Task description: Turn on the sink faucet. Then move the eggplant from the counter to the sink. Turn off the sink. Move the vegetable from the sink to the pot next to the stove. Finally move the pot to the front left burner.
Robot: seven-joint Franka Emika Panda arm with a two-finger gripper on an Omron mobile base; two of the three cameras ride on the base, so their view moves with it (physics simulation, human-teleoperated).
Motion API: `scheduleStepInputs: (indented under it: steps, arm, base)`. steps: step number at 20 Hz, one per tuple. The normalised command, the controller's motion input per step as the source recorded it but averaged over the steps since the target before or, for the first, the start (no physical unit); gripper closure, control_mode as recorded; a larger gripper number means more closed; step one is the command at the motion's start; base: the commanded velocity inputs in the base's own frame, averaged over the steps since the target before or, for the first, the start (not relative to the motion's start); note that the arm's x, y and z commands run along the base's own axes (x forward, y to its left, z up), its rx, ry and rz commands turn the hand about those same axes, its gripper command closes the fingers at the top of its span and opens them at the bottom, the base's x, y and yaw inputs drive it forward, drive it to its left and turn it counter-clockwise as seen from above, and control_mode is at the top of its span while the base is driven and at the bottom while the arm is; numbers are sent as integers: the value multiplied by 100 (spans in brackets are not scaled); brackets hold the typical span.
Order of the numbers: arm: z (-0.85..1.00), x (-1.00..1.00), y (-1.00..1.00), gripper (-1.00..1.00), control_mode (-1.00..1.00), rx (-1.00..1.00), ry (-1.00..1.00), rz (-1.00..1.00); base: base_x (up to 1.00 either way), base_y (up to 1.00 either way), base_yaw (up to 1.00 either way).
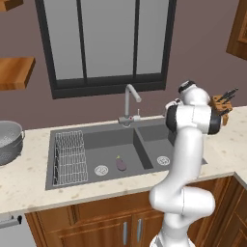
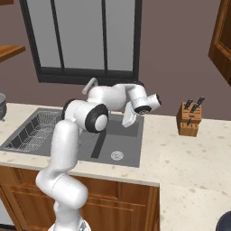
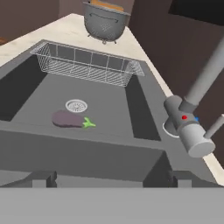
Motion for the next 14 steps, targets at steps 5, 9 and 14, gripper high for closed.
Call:
scheduleStepInputs:
  steps: [5, 9, 14]
  arm:
    - [30, -69, 5, -100, -100, -4, -17, 11]
    - [29, -60, 18, -100, -100, -9, -17, 17]
    - [25, -55, 24, -100, -100, -10, -16, 17]
  base:
    - [0, 0, 0]
    - [0, 0, 0]
    - [0, 0, 0]
